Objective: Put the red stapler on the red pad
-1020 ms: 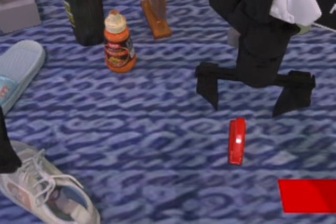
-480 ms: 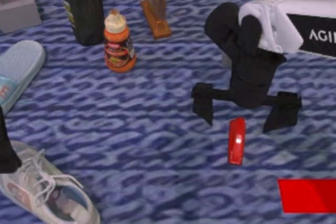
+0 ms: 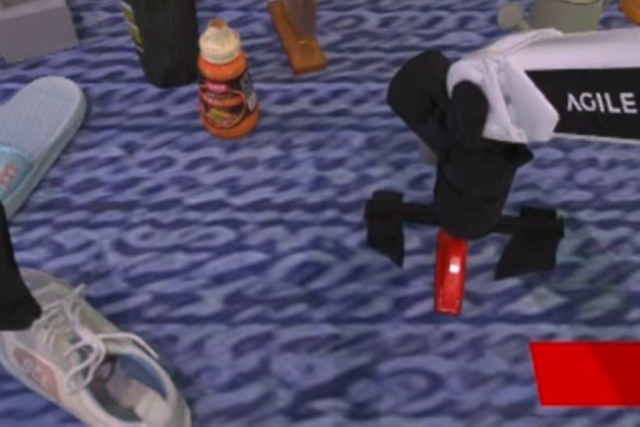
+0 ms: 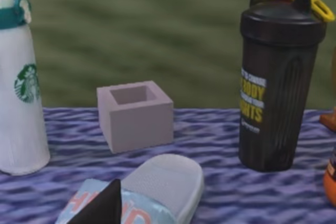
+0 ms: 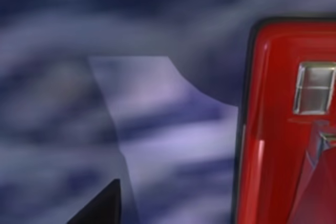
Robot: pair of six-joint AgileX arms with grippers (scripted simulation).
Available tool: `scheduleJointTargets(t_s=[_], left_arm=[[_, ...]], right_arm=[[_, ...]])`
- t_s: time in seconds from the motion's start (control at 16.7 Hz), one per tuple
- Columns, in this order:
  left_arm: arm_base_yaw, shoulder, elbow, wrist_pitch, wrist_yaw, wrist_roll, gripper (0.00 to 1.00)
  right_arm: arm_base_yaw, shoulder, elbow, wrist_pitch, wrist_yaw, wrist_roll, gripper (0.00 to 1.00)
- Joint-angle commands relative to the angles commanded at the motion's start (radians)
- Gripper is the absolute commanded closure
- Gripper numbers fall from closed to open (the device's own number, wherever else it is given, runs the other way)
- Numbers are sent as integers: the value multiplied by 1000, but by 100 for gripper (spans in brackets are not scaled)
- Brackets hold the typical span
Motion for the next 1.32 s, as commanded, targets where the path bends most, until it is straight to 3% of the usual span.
scheduleJointTargets(t_s=[0.78, 1.32], left_arm=[[0, 0, 0, 0, 0, 0, 0], [0, 0, 0, 0, 0, 0, 0]], right_arm=[[0, 0, 0, 0, 0, 0, 98], [-2, -2, 0, 0, 0, 1, 100]])
